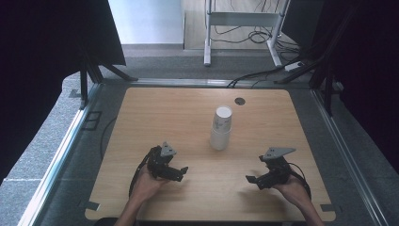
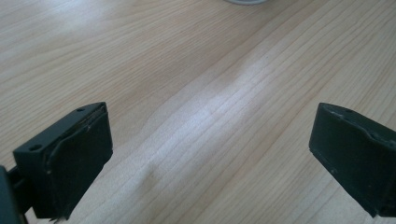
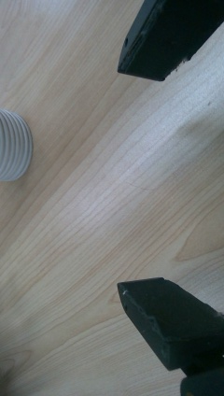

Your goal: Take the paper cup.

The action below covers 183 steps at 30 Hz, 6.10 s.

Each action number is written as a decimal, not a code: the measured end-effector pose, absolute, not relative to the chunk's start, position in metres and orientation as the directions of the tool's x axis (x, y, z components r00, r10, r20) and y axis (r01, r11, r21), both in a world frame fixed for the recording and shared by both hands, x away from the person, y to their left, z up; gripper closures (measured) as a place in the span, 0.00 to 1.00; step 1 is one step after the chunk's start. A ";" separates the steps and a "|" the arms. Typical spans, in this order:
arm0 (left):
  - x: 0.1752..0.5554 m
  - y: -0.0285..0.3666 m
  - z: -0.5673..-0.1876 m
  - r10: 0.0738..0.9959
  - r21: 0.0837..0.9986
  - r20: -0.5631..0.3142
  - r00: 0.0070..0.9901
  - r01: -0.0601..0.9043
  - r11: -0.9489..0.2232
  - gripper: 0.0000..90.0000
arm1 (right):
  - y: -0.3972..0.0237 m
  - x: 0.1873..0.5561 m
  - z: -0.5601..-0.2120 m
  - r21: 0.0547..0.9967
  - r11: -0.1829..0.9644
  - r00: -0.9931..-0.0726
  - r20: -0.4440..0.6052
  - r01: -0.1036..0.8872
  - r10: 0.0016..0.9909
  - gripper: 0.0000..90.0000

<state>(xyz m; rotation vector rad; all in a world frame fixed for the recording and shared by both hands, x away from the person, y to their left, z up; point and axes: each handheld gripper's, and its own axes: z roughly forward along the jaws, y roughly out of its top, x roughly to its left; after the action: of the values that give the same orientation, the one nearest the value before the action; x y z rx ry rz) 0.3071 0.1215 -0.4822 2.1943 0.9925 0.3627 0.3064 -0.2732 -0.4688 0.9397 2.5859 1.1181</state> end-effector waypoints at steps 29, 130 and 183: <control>0.331 0.102 -0.469 0.713 0.690 0.011 0.701 0.511 -0.513 0.04 | -0.259 0.330 -0.436 0.653 0.608 -0.824 0.043 0.451 0.565 0.00; 0.410 0.009 -0.455 0.622 0.787 0.019 0.783 0.372 -0.492 0.15 | -0.151 0.455 -0.320 0.399 0.799 -0.868 -0.013 0.450 0.496 0.21; 0.408 0.005 -0.455 0.601 0.797 0.047 0.798 0.332 -0.504 0.23 | -0.136 0.455 -0.258 0.360 0.844 -0.894 -0.052 0.399 0.445 0.41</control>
<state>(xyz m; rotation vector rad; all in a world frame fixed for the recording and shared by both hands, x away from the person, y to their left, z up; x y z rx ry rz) 0.4084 0.0049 -0.4554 2.1393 0.6875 0.4052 0.4555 -0.1364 -0.2584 0.6635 2.8872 0.5203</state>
